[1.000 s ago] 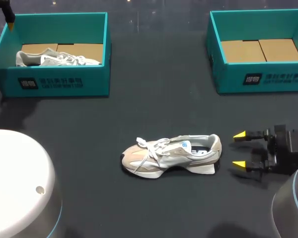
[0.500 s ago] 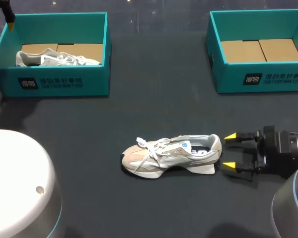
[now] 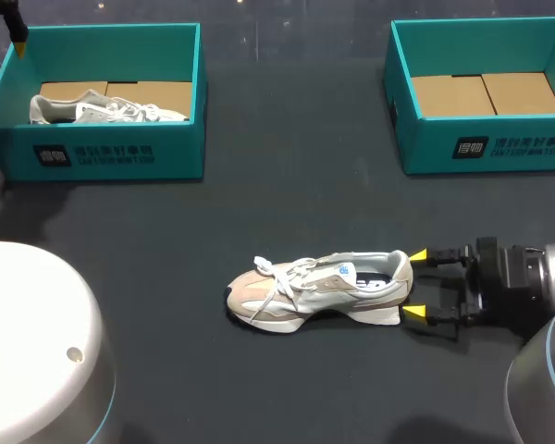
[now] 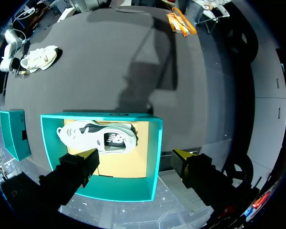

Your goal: Take the shoe out of the shoebox, open the shoe tongue, remove and reinsert the insole, then place the shoe into the shoebox

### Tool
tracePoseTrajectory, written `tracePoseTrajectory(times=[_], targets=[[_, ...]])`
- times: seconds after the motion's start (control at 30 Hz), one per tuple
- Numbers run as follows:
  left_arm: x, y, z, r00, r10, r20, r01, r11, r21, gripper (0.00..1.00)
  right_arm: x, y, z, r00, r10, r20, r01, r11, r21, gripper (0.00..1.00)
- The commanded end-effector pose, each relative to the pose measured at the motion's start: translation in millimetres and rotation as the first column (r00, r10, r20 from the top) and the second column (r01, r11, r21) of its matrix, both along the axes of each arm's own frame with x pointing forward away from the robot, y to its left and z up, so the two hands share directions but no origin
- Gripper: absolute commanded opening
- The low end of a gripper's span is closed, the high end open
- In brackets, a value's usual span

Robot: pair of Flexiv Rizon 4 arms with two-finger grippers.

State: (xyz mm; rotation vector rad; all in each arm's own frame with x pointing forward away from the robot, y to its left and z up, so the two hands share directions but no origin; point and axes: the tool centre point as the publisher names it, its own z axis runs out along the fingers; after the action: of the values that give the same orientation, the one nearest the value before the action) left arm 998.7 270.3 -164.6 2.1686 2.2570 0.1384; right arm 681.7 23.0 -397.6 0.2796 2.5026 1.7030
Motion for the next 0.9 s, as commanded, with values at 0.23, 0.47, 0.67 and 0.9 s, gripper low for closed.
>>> tracePoseTrajectory(times=[0.23,0.47,0.67,0.9], targets=[[-0.2,1,1,1.0,-0.001,0.0,0.001,1.0,0.002,1.0,1.7,5,-1,1.0,0.016,0.007,-0.016,1.0,0.0,1.0],[-0.2,1,1,1.0,-0.001,0.0,0.001,1.0,0.002,1.0,2.2,9,-1,0.999,0.036,0.01,-0.036,0.999,0.0,1.0],[-0.2,1,1,1.0,-0.001,0.0,0.001,1.0,0.002,1.0,3.8,13,-3,0.999,0.049,0.005,-0.049,0.999,-0.005,1.0],[-0.2,1,1,1.0,-0.001,0.0,0.001,1.0,0.002,1.0,7.7,18,-4,0.998,0.064,0.002,-0.064,0.998,-0.006,1.0]])
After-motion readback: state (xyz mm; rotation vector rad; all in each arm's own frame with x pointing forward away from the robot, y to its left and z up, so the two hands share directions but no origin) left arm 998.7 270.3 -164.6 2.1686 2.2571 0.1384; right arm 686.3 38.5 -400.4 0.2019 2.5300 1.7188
